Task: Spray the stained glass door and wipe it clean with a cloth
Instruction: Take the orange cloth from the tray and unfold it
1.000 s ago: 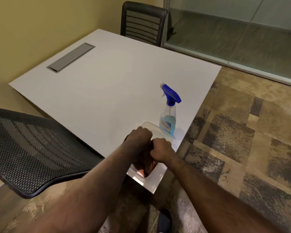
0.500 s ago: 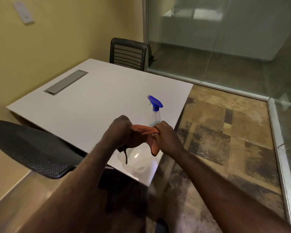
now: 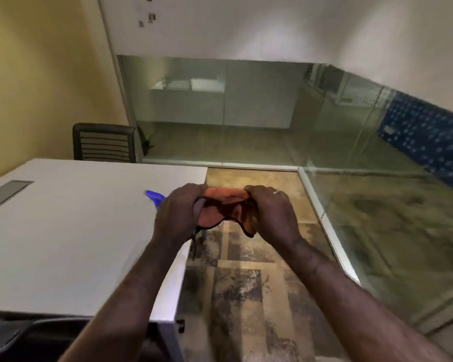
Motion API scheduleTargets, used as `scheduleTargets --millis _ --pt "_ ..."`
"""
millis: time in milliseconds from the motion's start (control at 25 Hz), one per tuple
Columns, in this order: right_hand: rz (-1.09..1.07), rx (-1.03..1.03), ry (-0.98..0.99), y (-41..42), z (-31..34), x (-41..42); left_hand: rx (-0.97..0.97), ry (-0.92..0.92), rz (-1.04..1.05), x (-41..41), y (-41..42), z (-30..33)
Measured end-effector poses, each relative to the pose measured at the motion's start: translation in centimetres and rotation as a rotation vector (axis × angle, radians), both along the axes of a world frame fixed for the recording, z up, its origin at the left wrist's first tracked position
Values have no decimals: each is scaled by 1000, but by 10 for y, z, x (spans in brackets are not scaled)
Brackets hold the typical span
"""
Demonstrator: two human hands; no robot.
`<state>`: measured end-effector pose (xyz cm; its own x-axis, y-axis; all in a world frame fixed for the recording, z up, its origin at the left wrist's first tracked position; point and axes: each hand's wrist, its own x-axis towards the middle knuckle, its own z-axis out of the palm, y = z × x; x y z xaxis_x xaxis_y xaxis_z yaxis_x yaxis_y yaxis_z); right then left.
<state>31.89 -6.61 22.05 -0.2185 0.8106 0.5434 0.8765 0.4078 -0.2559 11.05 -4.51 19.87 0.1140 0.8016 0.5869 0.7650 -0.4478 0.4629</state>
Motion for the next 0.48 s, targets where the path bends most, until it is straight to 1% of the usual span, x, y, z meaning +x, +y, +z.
scheduleTargets --millis 160,280,480 --pt "-176 90 -5 -38 16 80 100 42 -177 85 9 16" --pt "-337 114 -29 -69 23 142 157 53 -337 158 8 25" --pt "-597 168 -94 -129 29 256 215 94 -526 294 -23 43"
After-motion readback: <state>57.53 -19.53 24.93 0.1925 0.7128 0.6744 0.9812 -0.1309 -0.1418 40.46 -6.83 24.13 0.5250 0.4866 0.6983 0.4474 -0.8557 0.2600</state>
